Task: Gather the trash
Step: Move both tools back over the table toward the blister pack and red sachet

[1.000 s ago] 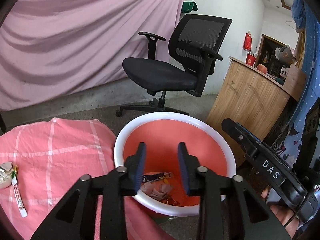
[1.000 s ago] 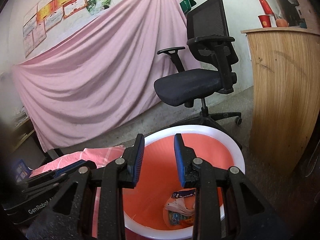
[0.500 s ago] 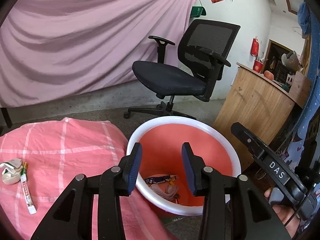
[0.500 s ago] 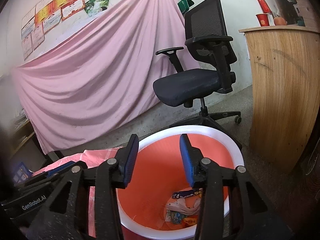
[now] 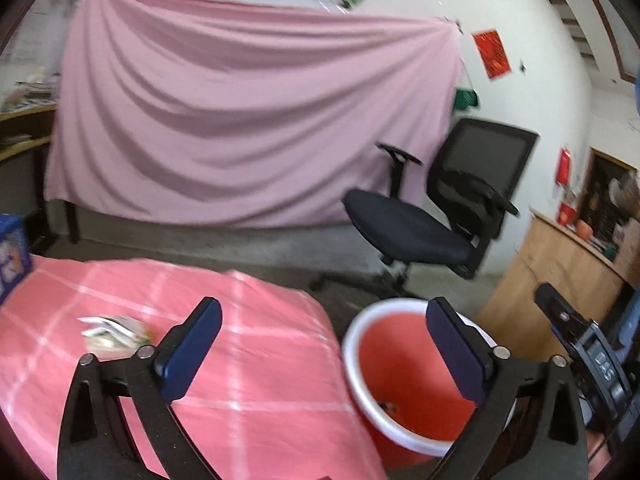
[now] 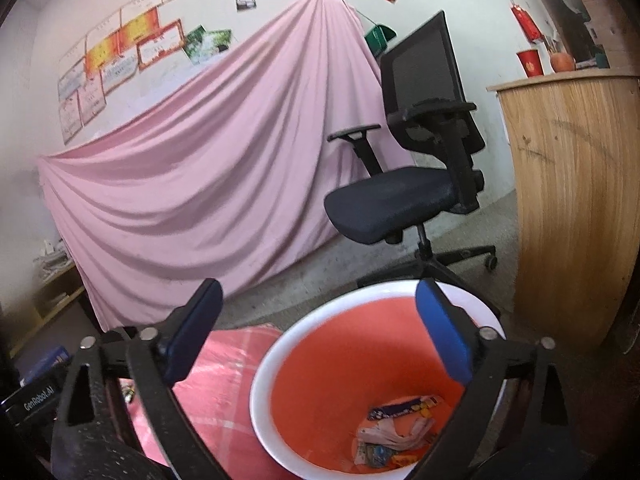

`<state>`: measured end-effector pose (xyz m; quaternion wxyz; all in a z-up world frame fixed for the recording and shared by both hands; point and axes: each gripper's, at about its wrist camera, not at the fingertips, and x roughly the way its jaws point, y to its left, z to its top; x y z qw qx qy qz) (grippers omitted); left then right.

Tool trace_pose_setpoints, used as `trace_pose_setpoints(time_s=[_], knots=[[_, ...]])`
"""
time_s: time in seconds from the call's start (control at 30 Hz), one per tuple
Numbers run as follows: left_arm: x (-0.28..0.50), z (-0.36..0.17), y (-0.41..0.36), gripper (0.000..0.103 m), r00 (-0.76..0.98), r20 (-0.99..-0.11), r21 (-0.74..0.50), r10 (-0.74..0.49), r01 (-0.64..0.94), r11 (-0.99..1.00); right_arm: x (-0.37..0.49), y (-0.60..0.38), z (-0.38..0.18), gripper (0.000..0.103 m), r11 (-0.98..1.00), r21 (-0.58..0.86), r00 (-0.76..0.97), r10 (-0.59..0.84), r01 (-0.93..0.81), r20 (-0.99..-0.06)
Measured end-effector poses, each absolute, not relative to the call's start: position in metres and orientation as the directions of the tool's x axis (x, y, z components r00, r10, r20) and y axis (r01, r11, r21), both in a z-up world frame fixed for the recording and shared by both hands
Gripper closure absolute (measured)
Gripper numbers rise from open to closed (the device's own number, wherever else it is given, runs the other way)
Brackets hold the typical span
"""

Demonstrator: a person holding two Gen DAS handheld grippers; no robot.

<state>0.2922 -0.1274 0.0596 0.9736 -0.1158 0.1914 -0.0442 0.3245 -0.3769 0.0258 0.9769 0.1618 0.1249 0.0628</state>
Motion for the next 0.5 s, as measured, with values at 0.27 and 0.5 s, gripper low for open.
trace_pose_setpoints(time_s=[0.27,0.5], knots=[[0.259,0.077,-0.084,0.002,0.967,-0.253,-0.212,-0.014,-0.041,0.976,0.303,-0.339,0.047,0.000,0.936,0.282,0.970,0.235,-0.211,-0.054],[0.225,0.083,-0.049,0.002,0.979,-0.186,-0.159,0.089,-0.119,0.980,0.299,-0.297,0.057,0.000,0.943,0.211,0.964,0.265,-0.256,-0.013]])
